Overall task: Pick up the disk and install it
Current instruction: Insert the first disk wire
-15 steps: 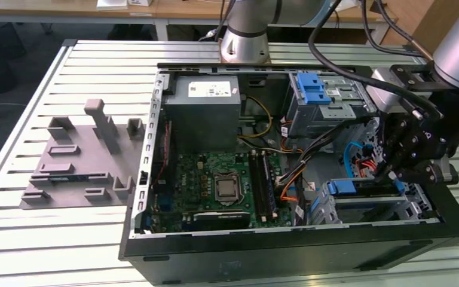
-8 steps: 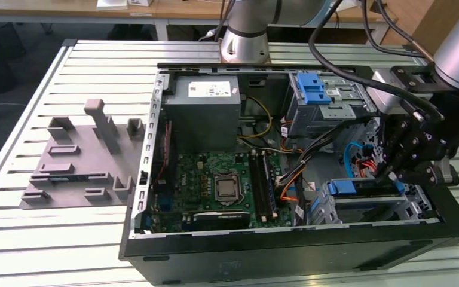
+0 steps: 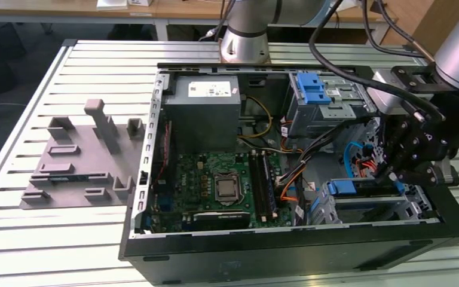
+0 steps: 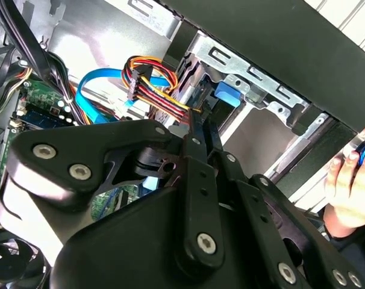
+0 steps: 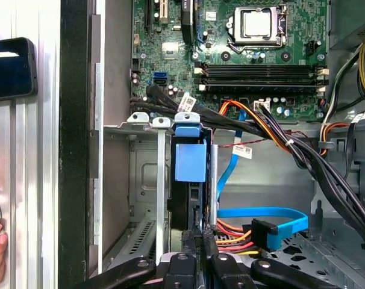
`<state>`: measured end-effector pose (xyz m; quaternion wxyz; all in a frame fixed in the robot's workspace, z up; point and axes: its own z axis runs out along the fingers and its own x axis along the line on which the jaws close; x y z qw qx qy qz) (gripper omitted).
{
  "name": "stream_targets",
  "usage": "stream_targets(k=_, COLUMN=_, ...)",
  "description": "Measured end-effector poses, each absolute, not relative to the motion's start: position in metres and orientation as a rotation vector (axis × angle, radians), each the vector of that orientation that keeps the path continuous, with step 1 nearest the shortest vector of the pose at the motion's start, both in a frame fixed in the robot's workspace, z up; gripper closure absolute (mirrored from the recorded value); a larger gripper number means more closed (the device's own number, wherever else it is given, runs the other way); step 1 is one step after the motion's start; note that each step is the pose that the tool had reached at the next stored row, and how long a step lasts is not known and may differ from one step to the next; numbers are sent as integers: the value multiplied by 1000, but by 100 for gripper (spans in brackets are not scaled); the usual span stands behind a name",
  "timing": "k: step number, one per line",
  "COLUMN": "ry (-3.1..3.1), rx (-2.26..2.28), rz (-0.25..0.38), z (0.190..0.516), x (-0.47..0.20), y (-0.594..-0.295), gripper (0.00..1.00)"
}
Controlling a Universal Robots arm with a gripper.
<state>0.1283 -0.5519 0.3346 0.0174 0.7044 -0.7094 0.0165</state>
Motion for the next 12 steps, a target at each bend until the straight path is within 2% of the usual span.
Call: stream_targets(k=12, ry=-2220, rx=2205, rz=15, z=337, x=128, y=-556, gripper=84)
